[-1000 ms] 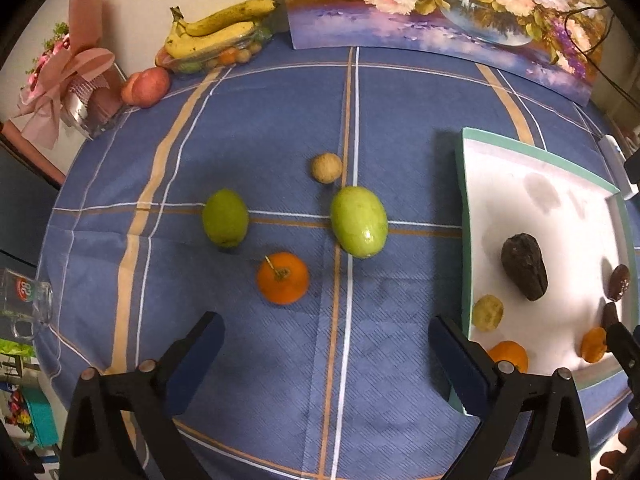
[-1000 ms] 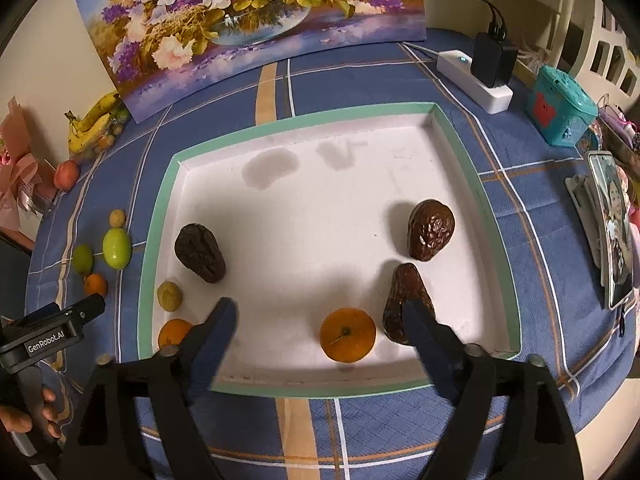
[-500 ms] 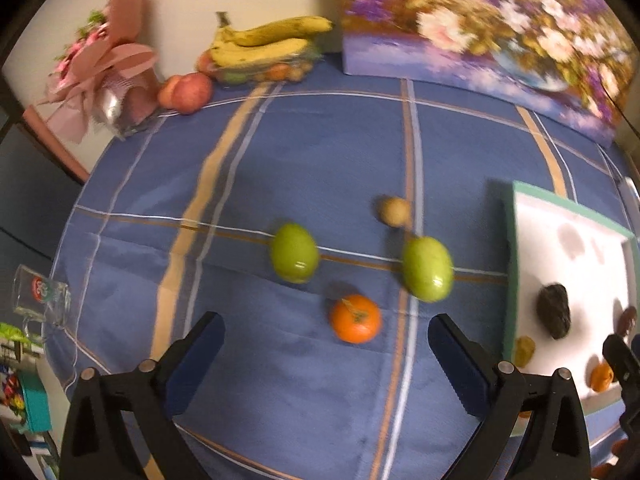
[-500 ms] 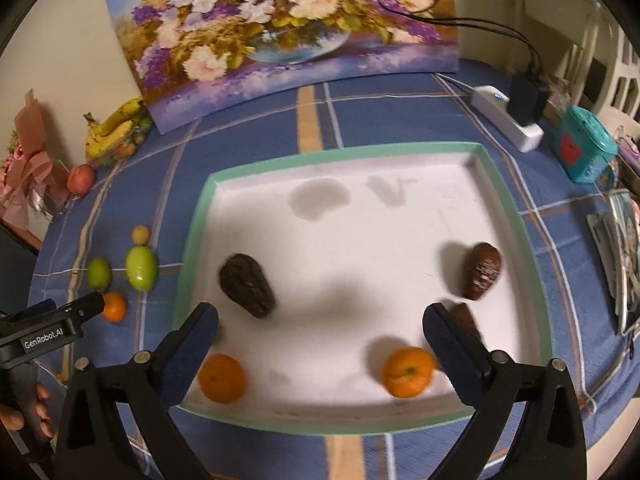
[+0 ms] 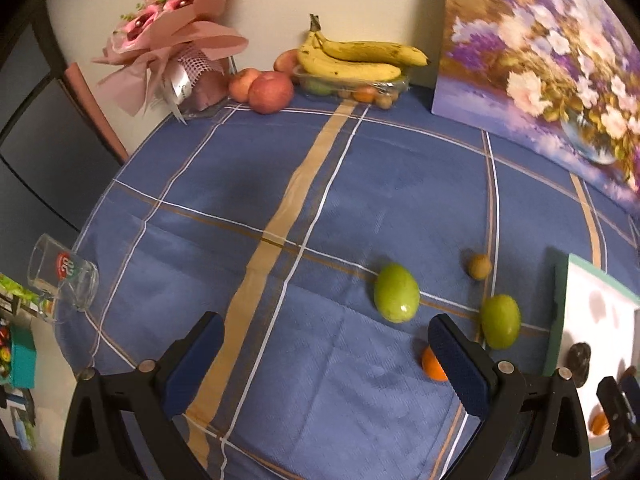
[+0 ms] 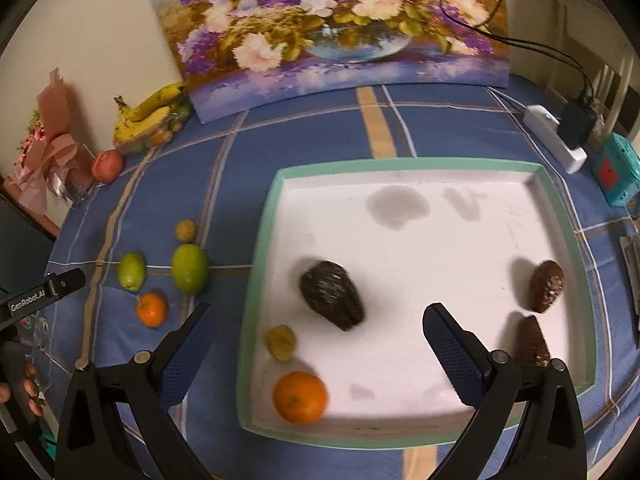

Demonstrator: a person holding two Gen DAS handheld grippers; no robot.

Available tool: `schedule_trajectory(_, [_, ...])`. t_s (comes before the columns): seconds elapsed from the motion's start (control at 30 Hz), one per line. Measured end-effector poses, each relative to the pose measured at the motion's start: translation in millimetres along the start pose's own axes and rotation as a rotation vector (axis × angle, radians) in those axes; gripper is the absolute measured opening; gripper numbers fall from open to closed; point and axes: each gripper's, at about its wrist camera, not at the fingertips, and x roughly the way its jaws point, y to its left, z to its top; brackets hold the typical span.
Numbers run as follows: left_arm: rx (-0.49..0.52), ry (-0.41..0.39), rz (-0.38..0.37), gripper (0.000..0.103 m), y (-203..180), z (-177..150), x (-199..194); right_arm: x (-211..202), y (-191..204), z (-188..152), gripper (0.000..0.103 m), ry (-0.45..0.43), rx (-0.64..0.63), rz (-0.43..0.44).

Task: Organize fruits
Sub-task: 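Move both tools back toward the green fruits on the cloth, then grasp a large green fruit with the left tool while the right tool grasps a green fruit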

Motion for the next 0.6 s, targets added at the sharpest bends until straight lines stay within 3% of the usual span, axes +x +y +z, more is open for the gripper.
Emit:
schedule_trajectory(0.2, [-0.087, 0.011, -0.134, 0.103, 9.1, 6.4, 4.2, -3.7, 26.5, 9.5, 0.102, -0.058, -0.07, 0.056])
schedule_trajectory(0.4, [-0.112, 0.035, -0.176, 0.1, 9.1, 10.9, 16.5, -0.9, 52.2, 18.0, 0.101, -0.09, -0.12, 0.098])
schedule_trajectory(0.47, [-0.11, 0.042, -0.183, 0.094, 7.1, 12.8, 21.5, 2.9, 60.7, 20.9, 0.097, -0.089, -0.136, 0.108])
schedule_trajectory(0.53, [-0.105, 0.046, -0.177, 0.092, 4.3, 13.2, 26.4, 7.4, 67.9, 24.8, 0.082, -0.084, -0.149, 0.109])
schedule_trajectory(0.6, [-0.094, 0.063, -0.175, 0.091, -0.5, 13.4, 34.8, 16.0, 74.6, 27.6, 0.075, -0.067, -0.166, 0.108])
